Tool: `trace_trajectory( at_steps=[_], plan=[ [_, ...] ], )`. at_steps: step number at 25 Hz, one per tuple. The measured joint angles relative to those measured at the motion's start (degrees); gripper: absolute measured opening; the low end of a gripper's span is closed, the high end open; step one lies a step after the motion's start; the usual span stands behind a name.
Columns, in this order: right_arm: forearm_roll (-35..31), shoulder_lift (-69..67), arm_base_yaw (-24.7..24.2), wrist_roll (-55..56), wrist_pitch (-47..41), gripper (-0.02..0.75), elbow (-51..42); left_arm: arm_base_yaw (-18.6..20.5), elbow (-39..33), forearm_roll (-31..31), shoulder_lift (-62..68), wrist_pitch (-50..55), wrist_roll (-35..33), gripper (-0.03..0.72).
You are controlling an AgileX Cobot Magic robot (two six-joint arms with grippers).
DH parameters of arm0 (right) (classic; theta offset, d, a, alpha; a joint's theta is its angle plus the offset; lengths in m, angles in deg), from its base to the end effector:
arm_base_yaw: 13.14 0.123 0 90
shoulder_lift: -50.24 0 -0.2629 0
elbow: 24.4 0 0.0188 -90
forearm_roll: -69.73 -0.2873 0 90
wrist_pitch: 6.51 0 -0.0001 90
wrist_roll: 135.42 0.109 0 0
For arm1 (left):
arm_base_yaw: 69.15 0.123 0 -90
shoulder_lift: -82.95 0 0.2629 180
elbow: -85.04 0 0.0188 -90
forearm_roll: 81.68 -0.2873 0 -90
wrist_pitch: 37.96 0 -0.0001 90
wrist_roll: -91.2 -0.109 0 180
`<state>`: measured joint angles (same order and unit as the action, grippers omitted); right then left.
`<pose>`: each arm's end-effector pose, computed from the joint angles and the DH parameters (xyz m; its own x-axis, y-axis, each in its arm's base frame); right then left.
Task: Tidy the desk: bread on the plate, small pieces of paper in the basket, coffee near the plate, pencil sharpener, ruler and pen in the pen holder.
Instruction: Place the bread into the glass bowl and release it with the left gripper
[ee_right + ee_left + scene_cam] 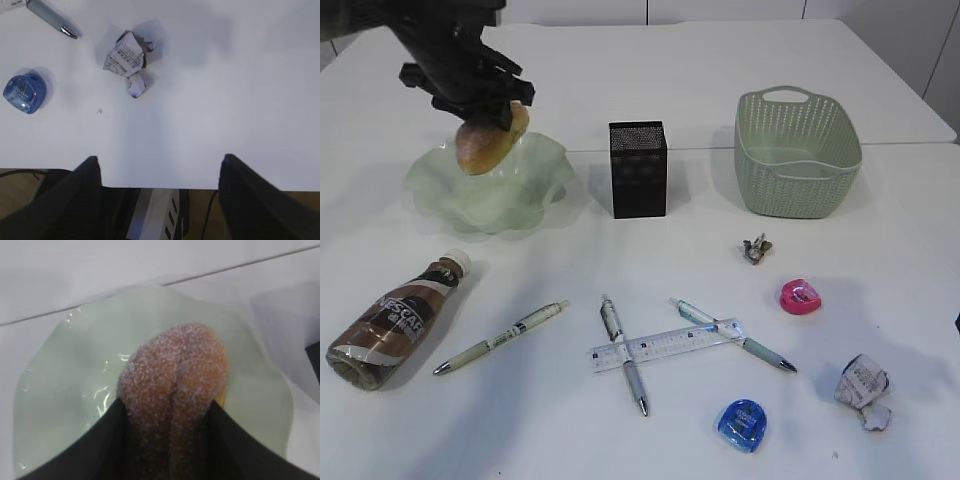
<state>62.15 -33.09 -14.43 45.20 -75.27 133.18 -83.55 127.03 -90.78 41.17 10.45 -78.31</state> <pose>0.2619 0.0075 0.2166 -0.9925 0.0809 -0.0912 0.0689 0.9894 0.1280 0.5328 -0.1235 0.1977 -0.7979 0.1258 -0.5895 0.1189 0.9916 0.0507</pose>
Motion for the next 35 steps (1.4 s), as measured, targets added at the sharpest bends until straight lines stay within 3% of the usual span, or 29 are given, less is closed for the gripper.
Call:
trace_trajectory(
  at_steps=[7,20,23,25,29,35],
  plan=[
    [1.69,0.0,0.0,0.0,-0.78,0.566,4.77,2.74,0.0,3.27,3.87,-1.64,0.28,0.302],
    [3.54,0.0,0.0,2.33,-1.43,0.566,11.81,2.85,0.0,5.92,7.3,-2.13,-1.37,0.309],
    [3.54,0.0,0.0,2.33,-1.55,0.569,11.81,2.85,0.0,8.45,7.3,-2.35,-3.35,0.348],
    [3.58,0.0,0.0,2.33,-1.55,0.596,11.81,2.85,0.0,9.65,7.3,-2.99,-3.7,0.405],
    [3.58,0.0,0.0,2.33,-1.55,0.575,11.81,2.85,0.0,10.28,7.3,-3.21,-3.84,0.505],
    [3.58,0.0,0.0,2.42,-1.68,0.573,11.81,2.85,0.0,9.86,7.43,-2.9,-3.96,0.541]
  ],
)
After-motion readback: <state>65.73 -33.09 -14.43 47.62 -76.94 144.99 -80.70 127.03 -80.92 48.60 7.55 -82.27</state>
